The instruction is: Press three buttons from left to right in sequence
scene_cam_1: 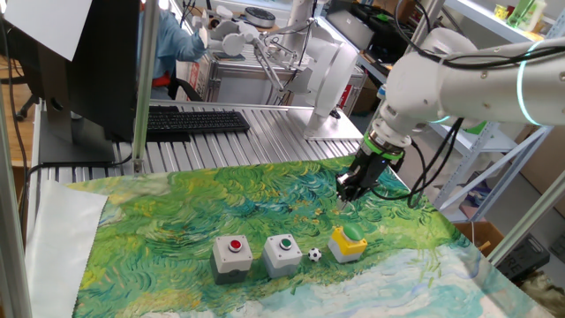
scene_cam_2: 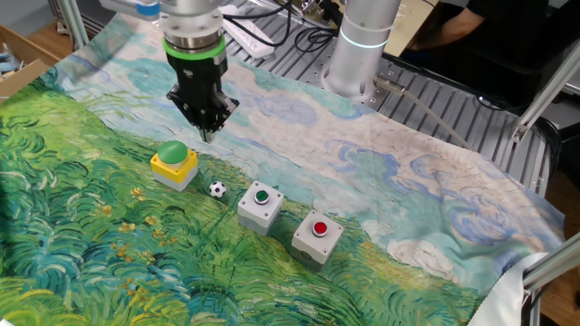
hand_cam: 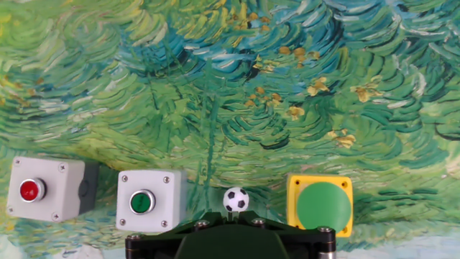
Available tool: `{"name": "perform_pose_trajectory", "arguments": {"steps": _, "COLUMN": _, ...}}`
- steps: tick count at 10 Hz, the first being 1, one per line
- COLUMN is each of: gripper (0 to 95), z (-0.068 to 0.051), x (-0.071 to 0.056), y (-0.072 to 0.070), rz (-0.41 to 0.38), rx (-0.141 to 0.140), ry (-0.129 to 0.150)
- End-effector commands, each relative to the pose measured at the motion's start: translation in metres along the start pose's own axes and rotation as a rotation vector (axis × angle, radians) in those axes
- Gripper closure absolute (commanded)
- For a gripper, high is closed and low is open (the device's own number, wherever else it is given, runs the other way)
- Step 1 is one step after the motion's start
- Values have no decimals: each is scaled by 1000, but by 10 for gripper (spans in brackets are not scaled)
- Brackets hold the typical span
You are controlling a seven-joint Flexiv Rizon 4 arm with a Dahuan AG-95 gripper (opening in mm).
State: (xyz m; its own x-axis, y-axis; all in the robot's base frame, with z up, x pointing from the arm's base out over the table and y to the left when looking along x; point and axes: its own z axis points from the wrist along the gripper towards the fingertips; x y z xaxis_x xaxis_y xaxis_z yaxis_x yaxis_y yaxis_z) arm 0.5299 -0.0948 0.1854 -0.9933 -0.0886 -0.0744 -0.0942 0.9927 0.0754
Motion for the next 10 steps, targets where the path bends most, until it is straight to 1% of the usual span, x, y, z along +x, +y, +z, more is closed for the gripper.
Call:
{"name": "perform_pose_trajectory", "arguments": {"steps": 1, "gripper": 950, "z": -1, "x": 2, "y": -1, "rz": -6, "rx": 63, "ry": 1}}
{"name": "perform_pose_trajectory", "arguments": {"steps": 2, "gripper": 950, "z": -1, "x": 2, "y": -1, "rz": -1, "rx": 68, "ry": 2}}
{"name": "perform_pose_trajectory", "arguments": {"steps": 3, "gripper": 950, "z": -1, "x": 2, "y": -1, "rz": 3, "rx": 63, "ry": 2}}
{"name": "perform_pose_trajectory", "arguments": {"steps": 6, "gripper": 950, "z": -1, "x": 2, "y": -1, "rz": 12, "rx": 60, "ry": 5}}
{"name": "perform_pose_trajectory", "arguments": {"steps": 10, "gripper": 950, "z": -1, "x": 2, "y": -1, "rz": 26, "rx": 67, "ry": 8}}
